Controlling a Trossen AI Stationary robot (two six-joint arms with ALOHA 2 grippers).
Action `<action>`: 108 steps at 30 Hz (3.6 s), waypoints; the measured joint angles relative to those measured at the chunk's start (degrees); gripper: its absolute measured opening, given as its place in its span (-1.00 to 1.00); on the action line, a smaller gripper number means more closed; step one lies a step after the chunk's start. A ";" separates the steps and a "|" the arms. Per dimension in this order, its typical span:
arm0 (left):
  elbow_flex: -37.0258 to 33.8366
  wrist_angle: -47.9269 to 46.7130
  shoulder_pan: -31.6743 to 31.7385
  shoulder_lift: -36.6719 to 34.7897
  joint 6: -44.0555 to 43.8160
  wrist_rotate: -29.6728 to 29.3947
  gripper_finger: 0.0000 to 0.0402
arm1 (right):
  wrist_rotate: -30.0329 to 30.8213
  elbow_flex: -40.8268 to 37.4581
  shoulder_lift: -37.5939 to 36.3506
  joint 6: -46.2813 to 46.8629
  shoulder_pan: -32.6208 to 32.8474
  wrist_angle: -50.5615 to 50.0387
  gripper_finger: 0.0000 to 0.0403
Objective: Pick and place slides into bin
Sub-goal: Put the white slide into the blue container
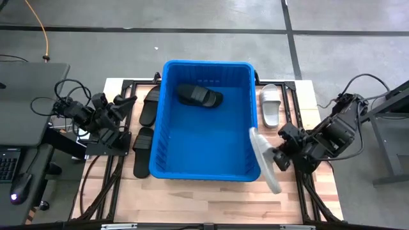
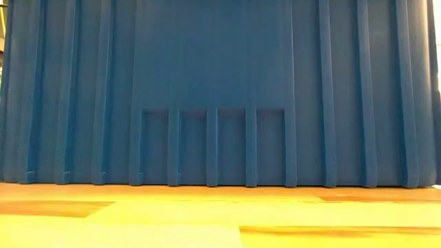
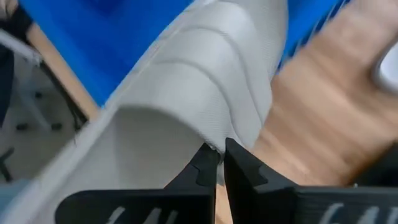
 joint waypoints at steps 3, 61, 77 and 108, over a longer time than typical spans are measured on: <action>0.00 -0.14 0.00 0.93 -4.80 -0.21 -0.11 | 5.66 0.01 0.21 -1.72 -2.19 0.03 -1.00; 13.84 2.51 1.47 52.29 -55.85 -7.33 0.58 | 7.21 26.21 38.23 -79.08 -36.64 45.95 -1.00; 13.79 -1.14 7.89 52.21 -56.11 6.76 0.31 | 6.66 26.16 40.00 -77.20 -34.45 47.06 -1.00; 13.81 -7.51 7.95 46.44 -45.46 13.80 -0.84 | -0.12 26.21 31.85 -73.12 -27.99 29.61 -0.90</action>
